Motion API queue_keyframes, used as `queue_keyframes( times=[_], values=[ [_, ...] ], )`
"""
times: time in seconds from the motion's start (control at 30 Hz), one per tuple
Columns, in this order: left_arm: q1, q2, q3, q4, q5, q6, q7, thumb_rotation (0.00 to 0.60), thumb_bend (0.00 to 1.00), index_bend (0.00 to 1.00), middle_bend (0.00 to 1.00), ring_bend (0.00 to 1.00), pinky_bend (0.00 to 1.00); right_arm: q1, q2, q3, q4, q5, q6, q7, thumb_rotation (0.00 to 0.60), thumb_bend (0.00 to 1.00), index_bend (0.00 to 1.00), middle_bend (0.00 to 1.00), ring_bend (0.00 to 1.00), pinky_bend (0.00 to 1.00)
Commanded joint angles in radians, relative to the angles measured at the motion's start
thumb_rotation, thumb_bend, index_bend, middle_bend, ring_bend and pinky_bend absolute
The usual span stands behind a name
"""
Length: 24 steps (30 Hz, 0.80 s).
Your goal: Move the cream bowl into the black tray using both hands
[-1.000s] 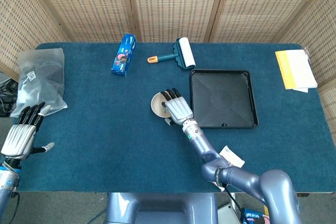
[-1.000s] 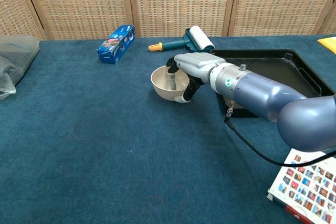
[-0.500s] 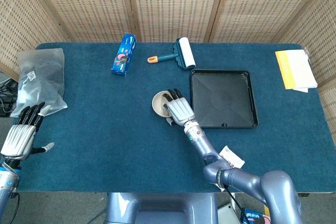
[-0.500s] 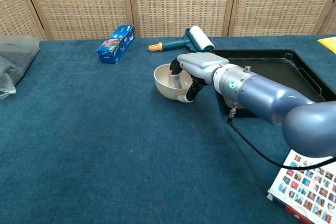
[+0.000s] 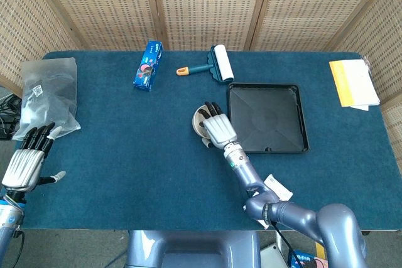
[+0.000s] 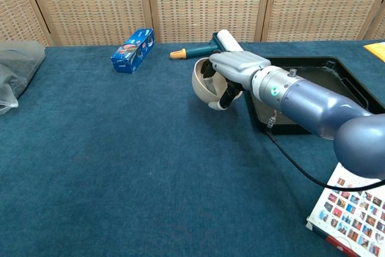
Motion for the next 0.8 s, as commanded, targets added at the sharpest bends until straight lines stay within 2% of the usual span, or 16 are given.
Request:
queue_keyframes(
  times=[0.03,0.43,0.8],
  values=[
    [0.000,-0.001,-0.001,0.000,0.000,-0.002,0.002,0.600,0.14,0.00,0.00,0.00,0.00,-0.004,0.018,0.003,-0.013,-0.004,0.016,-0.014,0.600,0.49,0.70,0.25,0.00,0.10],
    [0.002,-0.001,-0.003,-0.005,0.006,-0.003,0.011,0.600,0.14,0.00,0.00,0.00,0.00,-0.046,0.161,0.018,-0.077,0.036,0.042,-0.099,0.600,0.48,0.70,0.25,0.00,0.10],
    [0.002,-0.002,0.003,-0.012,0.026,-0.001,0.024,0.600,0.14,0.00,0.00,0.00,0.00,-0.133,0.284,-0.033,-0.105,0.114,0.013,-0.171,0.600,0.47,0.71,0.25,0.00,0.10]
  ],
)
